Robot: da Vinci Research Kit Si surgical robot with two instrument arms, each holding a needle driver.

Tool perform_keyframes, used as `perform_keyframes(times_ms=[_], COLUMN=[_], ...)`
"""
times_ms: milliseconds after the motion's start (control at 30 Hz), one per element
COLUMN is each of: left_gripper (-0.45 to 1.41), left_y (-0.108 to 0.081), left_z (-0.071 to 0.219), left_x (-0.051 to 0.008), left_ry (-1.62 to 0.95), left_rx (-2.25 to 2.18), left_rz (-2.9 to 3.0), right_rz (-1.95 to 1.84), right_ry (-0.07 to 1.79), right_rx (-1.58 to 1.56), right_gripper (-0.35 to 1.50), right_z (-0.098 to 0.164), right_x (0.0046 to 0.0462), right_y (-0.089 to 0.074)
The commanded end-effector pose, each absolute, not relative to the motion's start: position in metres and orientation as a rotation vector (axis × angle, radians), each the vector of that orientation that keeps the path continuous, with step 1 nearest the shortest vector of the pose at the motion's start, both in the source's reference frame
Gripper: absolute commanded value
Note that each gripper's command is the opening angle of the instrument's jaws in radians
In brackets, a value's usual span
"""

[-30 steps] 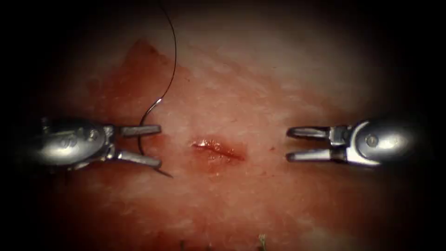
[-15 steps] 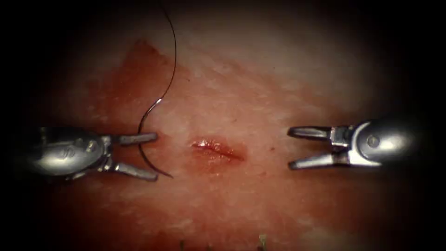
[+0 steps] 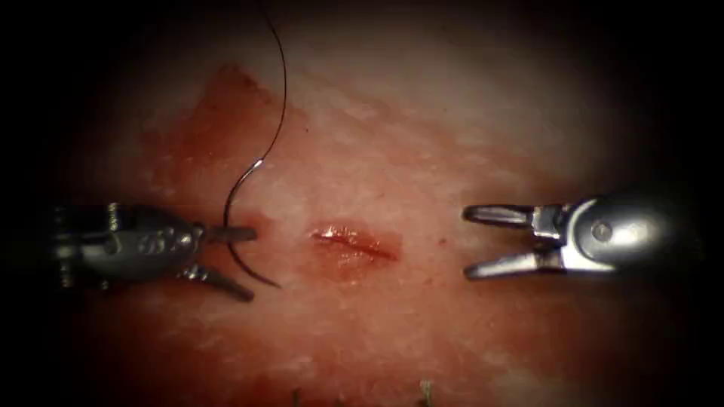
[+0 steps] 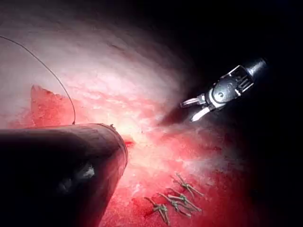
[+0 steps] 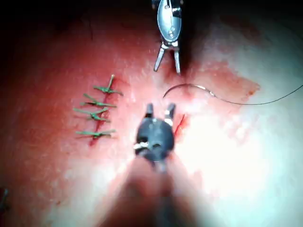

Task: Wound Closure

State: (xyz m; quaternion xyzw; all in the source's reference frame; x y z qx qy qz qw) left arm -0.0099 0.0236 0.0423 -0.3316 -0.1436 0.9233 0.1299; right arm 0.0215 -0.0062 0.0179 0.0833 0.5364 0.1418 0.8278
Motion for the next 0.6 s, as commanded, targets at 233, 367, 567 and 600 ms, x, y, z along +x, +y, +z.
perform_keyframes(times_ms=[233, 367, 567, 600], left_gripper=[0.30, 0.32, 0.34, 0.35], left_y=[0.0215, 0.0213, 0.0224, 0.0225], left_z=[0.0452, 0.0465, 0.0475, 0.0477], left_x=[-0.0110, -0.0116, -0.0119, -0.0119], left_ry=[-0.458, -0.459, -0.452, -0.447], left_rx=[-0.835, -0.794, -0.792, -0.784], left_rz=[2.777, 2.801, 2.804, 2.807], right_rz=[0.300, 0.300, 0.299, 0.299], right_ry=[1.133, 1.133, 1.131, 1.131], right_rx=[0.180, 0.180, 0.182, 0.182], right_gripper=[0.56, 0.56, 0.55, 0.55], right_z=[0.0185, 0.0185, 0.0185, 0.0185], right_x=[0.0223, 0.0223, 0.0223, 0.0223], right_y=[-0.0069, -0.0069, -0.0069, -0.0069])
